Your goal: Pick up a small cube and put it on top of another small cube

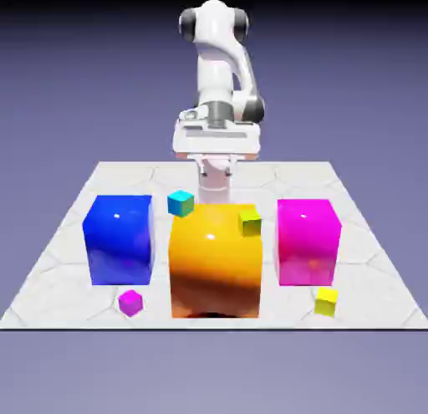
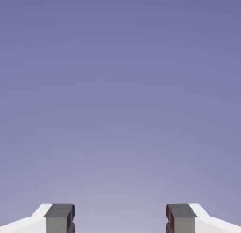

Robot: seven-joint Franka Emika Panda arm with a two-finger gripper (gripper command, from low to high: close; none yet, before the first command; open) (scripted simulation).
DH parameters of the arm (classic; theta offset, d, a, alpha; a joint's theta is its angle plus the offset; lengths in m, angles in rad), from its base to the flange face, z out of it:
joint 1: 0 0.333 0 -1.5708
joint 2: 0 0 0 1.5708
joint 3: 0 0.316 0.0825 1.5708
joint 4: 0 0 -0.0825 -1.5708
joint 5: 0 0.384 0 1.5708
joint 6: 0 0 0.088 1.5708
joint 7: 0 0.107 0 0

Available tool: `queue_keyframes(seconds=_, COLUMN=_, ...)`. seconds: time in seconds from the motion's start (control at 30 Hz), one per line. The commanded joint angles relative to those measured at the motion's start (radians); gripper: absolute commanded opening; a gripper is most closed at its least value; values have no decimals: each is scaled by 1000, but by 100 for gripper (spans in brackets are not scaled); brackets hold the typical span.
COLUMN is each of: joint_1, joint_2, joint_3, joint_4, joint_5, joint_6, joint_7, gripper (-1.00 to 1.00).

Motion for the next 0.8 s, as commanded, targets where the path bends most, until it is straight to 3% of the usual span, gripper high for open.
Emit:
queue_keyframes(seconds=0.0, joint_1=9, joint_2=36, joint_3=11, joint_4=32, joint_5=-14, joint_6=-34, joint_7=-5, gripper=0)
queue_keyframes(seconds=0.77, joint_1=214, joint_2=870, joint_3=256, joint_4=770, joint_5=-341, joint_6=-813, joint_7=-127, gripper=0)
